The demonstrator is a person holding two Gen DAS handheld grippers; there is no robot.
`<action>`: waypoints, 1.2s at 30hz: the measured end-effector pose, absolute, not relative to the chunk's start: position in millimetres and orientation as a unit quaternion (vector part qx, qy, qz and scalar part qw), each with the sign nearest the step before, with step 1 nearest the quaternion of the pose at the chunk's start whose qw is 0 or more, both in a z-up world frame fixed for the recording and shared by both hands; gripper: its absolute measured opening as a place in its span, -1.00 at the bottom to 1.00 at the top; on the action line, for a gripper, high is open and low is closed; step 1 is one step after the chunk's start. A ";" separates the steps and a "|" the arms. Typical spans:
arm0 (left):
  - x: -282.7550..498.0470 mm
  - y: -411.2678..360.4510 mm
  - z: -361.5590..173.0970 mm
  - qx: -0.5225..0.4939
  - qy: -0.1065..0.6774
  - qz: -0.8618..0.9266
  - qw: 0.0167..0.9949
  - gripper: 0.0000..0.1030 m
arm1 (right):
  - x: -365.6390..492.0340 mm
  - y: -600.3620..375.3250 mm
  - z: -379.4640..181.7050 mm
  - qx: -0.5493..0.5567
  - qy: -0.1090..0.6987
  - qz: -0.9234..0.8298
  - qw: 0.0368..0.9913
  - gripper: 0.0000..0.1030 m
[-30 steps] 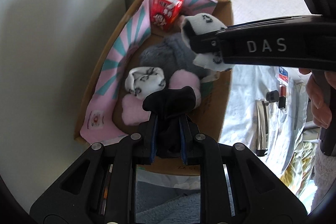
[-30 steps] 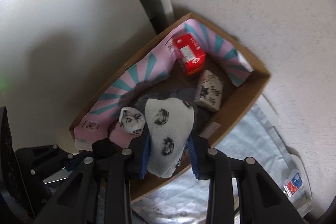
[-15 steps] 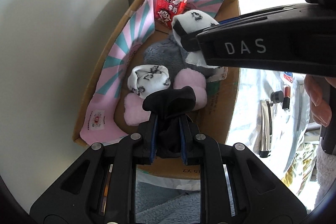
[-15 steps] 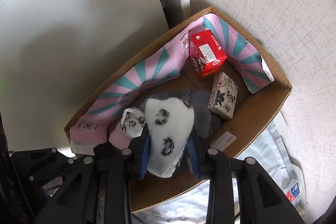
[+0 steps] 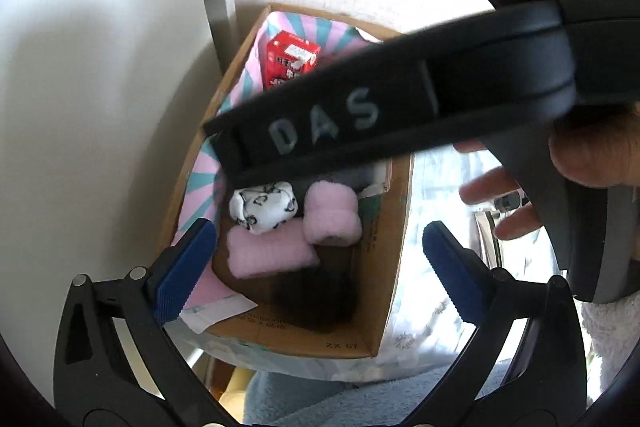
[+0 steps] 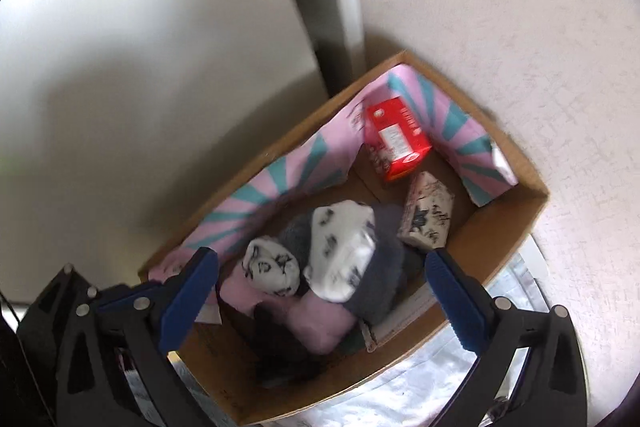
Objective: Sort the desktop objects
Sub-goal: 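Carry slipper and sock over the box and open both grippers, then move left gripper to the silver tube while right gripper approaches red lipstick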
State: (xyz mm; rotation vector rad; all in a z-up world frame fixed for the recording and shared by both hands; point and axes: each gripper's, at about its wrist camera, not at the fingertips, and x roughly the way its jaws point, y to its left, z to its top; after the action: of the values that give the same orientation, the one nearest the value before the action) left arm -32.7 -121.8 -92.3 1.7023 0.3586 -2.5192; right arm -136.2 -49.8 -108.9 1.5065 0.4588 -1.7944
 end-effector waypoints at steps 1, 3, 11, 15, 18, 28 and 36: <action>-32.3 -122.4 -90.8 0.553 0.119 -0.824 0.039 0.99 | -139.4 -48.1 -107.1 0.586 0.173 -0.704 0.362 0.99; -31.7 -123.9 -88.9 0.548 0.129 -0.825 0.035 0.99 | -144.0 -44.5 -104.7 0.583 0.165 -0.712 0.356 0.99; -25.8 -124.8 -78.8 0.529 0.156 -0.834 0.019 0.99 | -154.0 -21.1 -100.1 0.581 0.141 -0.730 0.332 0.99; -27.2 -119.1 -69.5 0.520 0.162 -0.839 0.005 0.99 | -155.6 -6.0 -100.8 0.586 0.099 -0.728 0.342 0.99; -27.7 -111.8 -62.4 0.515 0.157 -0.843 -0.004 0.99 | -147.1 2.4 -95.3 0.579 0.091 -0.733 0.347 0.99; -30.5 -76.6 -43.6 0.507 0.158 -0.846 -0.058 0.99 | -140.0 73.8 -49.0 0.532 0.011 -0.773 0.345 0.99; -45.2 -15.4 -62.4 0.533 0.145 -0.824 -0.129 0.99 | -129.6 169.3 -45.3 0.537 0.015 -0.805 0.252 0.99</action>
State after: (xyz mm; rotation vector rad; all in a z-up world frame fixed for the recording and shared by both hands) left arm -45.2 -15.4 -62.4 1.8279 0.4962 -2.8241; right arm -129.6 169.3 -45.3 1.4611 0.0401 -2.1897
